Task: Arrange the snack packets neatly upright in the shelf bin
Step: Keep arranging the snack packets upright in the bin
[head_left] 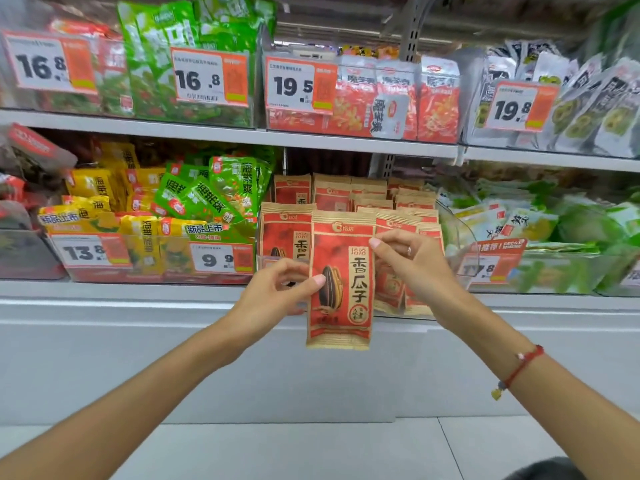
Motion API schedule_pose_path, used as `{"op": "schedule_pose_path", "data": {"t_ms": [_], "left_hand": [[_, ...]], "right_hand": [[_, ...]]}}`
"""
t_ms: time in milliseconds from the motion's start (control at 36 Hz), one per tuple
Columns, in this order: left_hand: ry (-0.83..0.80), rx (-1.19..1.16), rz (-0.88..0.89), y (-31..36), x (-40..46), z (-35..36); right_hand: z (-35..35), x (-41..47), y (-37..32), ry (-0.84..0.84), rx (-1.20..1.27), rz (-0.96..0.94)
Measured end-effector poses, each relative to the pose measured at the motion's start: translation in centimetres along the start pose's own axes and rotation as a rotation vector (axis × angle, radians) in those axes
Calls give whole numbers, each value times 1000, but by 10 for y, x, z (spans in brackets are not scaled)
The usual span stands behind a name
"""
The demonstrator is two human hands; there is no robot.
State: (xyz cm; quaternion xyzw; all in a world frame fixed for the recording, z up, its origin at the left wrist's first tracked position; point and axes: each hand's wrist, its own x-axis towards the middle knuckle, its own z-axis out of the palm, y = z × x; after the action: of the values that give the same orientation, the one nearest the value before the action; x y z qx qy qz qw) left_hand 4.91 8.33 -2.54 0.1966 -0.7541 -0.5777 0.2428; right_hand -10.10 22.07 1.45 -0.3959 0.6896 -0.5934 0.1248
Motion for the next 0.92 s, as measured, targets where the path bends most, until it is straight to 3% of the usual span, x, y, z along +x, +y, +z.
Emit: {"op": "schedule_pose_path", "data": {"t_ms": [222, 389, 472, 556, 611, 695, 806, 917], "left_hand": [[82, -60, 20, 4, -2, 5], [316, -123, 108, 7, 0, 6], [407, -158, 146, 10, -2, 10], [515, -196, 124, 13, -5, 17], [502, -222, 87, 19, -8, 22], [419, -161, 63, 28, -12, 27], [306, -88, 49, 34, -12, 16], [128, -18, 27, 30, -8, -5]], "right_hand": [[3, -1, 0, -52, 22, 34], [2, -8, 3, -382, -98, 161], [8, -12, 4, -323, -98, 86], [12, -14, 0, -155, -300, -74], [13, -16, -3, -79, -425, -188], [15, -22, -8, -102, -462, -233], [14, -24, -12, -325, -444, -135], [3, -23, -13, -494, -198, -13]]}}
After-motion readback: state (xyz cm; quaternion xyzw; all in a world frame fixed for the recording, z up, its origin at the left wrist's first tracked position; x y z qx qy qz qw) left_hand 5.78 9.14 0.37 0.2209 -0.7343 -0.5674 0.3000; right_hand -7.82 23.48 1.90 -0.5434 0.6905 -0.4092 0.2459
